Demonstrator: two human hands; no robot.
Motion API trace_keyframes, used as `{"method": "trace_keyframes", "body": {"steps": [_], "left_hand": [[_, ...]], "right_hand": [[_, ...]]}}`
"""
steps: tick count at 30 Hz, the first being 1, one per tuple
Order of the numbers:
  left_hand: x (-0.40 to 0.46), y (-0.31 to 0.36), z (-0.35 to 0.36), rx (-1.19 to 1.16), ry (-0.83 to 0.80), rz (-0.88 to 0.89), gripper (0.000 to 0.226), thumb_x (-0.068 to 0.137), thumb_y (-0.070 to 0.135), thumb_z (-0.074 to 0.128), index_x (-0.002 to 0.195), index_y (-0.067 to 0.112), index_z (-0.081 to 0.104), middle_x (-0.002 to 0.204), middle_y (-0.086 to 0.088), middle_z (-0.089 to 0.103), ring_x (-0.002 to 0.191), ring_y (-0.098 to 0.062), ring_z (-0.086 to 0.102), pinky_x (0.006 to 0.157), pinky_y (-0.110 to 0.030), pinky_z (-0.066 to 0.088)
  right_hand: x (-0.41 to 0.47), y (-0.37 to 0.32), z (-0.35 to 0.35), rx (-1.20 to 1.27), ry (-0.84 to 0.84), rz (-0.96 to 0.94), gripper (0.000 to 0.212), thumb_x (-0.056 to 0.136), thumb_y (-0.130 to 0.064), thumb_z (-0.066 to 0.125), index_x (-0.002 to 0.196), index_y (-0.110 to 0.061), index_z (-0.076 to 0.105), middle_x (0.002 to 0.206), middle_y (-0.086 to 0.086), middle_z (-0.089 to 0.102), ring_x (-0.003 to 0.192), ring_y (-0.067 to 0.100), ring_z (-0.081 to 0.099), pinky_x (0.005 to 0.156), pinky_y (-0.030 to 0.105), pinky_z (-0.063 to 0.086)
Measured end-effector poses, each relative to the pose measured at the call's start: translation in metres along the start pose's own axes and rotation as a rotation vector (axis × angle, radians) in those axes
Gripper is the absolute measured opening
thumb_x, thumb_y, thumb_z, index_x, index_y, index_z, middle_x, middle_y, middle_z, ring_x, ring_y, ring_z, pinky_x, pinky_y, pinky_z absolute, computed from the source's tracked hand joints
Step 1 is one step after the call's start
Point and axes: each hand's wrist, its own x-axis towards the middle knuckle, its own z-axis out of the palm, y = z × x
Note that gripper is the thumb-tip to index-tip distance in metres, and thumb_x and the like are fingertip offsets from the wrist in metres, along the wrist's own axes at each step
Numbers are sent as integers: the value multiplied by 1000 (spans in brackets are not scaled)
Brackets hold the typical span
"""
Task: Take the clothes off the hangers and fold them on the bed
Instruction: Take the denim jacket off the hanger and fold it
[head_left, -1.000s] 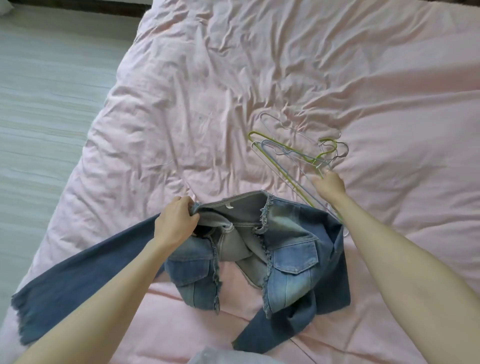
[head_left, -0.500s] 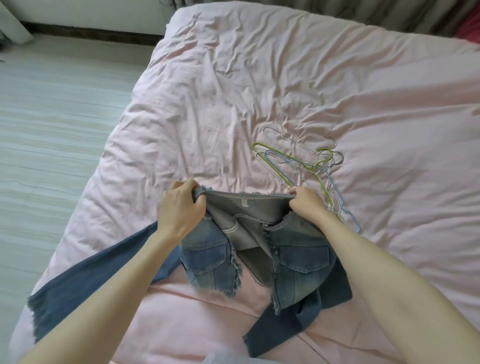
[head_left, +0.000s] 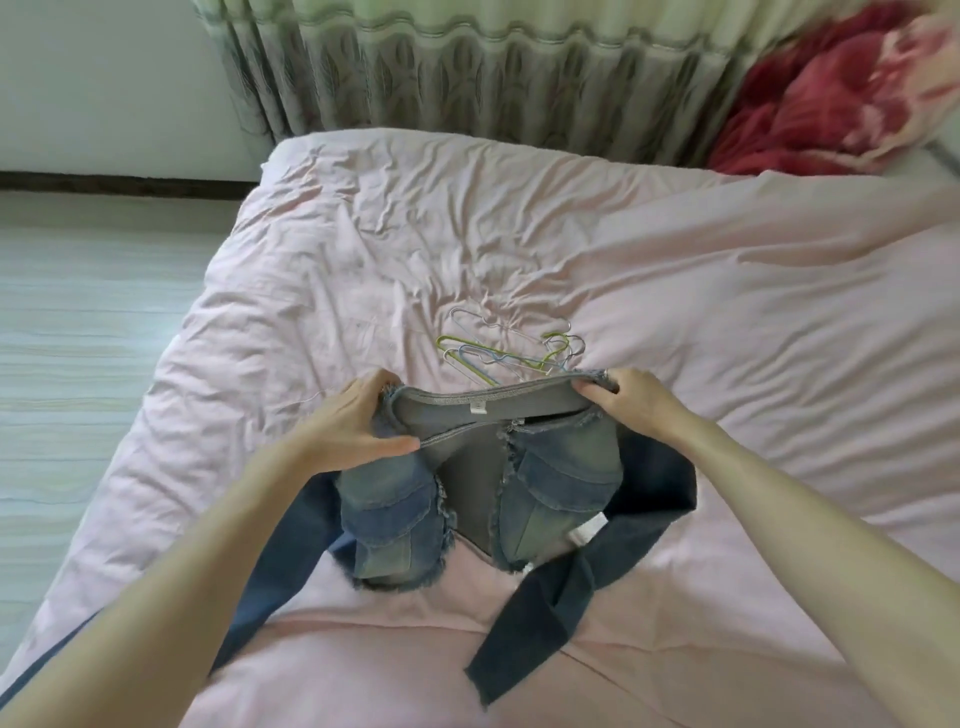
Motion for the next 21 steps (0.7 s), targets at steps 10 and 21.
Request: {"method": "trace_keyframes", "body": {"steps": [10, 21], "left_hand": [[-45, -7, -24, 32, 391, 35, 18, 86, 0, 60, 75, 7, 47, 77, -6, 48, 74, -31, 52, 62, -32, 29], [-97, 10, -58, 39, 820, -84, 39, 95, 35, 51, 65, 10, 47, 73, -5, 47, 70, -30, 47, 61, -35, 33]], "right_hand": [[-75, -50, -36, -524, -68, -227, 73, 72, -67, 63, 123, -16, 49, 112, 8, 59, 105, 30, 56, 83, 35, 43], [-111, -85, -41, 55, 488, -13, 45, 96, -33, 52, 59, -12, 35, 66, 3, 43, 71, 25, 42, 61, 32, 27]]}}
